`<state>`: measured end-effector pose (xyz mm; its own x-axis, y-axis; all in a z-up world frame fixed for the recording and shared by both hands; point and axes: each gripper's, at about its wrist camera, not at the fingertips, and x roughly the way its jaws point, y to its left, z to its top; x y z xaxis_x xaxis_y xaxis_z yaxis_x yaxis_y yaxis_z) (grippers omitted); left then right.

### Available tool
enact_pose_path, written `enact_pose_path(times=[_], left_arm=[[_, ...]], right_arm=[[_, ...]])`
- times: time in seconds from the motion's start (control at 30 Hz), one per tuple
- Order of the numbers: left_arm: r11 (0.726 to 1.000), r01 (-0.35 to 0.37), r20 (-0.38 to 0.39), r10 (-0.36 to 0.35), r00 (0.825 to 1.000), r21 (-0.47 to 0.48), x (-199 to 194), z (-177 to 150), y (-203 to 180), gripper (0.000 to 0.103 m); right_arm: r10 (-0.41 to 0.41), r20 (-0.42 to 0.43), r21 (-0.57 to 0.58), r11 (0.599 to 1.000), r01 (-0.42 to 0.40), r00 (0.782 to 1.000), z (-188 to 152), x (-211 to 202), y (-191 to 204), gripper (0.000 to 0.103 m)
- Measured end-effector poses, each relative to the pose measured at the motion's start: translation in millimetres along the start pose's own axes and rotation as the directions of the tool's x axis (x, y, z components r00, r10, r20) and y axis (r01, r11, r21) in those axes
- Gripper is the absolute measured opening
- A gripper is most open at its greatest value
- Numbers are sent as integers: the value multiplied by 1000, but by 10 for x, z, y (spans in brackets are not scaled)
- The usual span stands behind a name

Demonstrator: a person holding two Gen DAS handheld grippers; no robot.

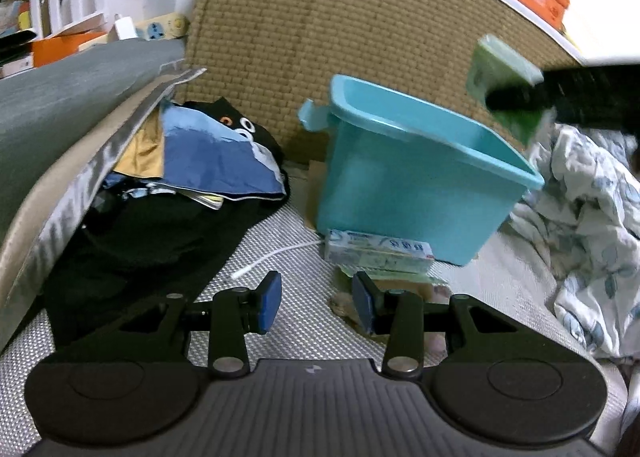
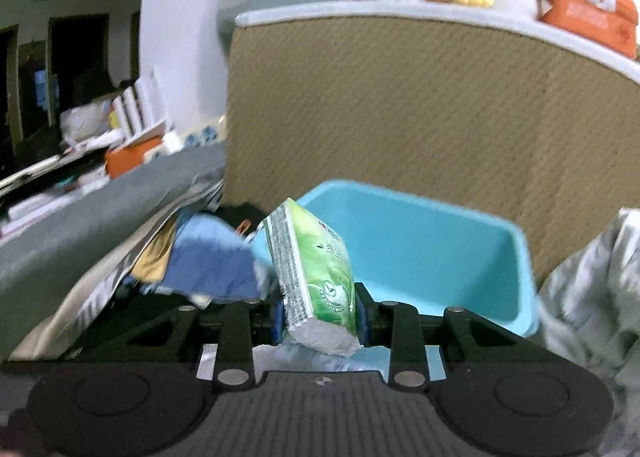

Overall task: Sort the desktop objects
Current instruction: 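Lift the green tissue pack with the right gripper toward the bin, then carry the tissue pack over the teal bin and lower it inside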

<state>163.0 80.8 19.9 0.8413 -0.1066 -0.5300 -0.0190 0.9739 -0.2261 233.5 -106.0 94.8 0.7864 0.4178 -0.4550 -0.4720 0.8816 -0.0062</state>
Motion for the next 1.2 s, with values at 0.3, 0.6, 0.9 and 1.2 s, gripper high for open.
enact_pose_path(times=[0.3,0.6,0.9,1.2], left_arm=[[1000,23,-25,-23,999,1,60,-24,-24,44],[999,33,-44,-32,999,30,118,-39,-96,44],[999,43,-64,-41,997,32,167,-51,-115,44],[998,51,-76,-49,996,25,180,-59,-120,44]], right_arm=[[-53,0,28,998,53,999,326,290,-325,35],[-61,-120,132,988,77,991,377,844,-677,35],[-39,-225,270,957,101,974,267,1236,-979,35],[8,-321,293,952,91,947,215,1437,-1037,35]])
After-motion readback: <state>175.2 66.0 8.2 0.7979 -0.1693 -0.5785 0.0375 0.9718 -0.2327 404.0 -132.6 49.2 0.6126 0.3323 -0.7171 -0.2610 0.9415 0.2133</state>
